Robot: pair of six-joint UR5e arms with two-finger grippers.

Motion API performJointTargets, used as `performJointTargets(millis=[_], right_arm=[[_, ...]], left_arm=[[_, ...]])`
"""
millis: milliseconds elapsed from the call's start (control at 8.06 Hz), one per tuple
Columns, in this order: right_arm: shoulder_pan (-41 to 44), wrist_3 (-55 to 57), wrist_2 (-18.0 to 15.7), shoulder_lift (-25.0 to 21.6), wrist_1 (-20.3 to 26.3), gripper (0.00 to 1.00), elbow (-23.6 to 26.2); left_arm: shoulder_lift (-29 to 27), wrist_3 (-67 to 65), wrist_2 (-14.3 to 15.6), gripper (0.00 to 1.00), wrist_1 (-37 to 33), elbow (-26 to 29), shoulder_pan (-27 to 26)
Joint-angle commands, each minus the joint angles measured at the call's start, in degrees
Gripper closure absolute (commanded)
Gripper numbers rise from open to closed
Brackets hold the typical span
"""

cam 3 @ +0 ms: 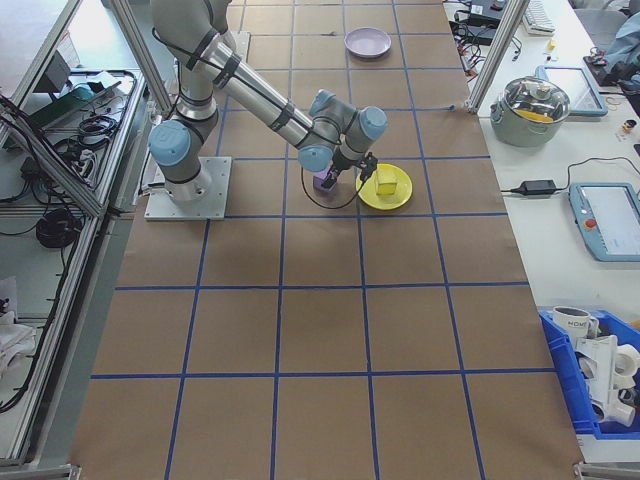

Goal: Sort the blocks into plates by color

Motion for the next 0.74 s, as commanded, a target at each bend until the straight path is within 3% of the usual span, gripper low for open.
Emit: performJointTargets(millis=[0, 248, 496, 620], right_arm=[[0.12, 0.47, 0.15, -0.67, 0.11, 0.62, -0.95], [3.26, -0.13, 0.42, -1.02, 1.32, 0.58, -4.45], [14.48, 0.47, 0.68, -0.76, 5.8, 0.58, -10.77], [19.24, 0.48, 3.99, -0.58, 6.52, 0.58, -12.46]], left_arm=[[-0.03, 0.03, -0.05, 0.0, 0.08, 0.0, 0.05], [-0.03, 0.03, -0.05, 0.0, 0.0, 0.0, 0.05], [-0.03, 0.03, -0.05, 0.0, 0.0, 0.0, 0.05], [-0.03, 0.03, -0.05, 0.0, 0.0, 0.0, 0.66]])
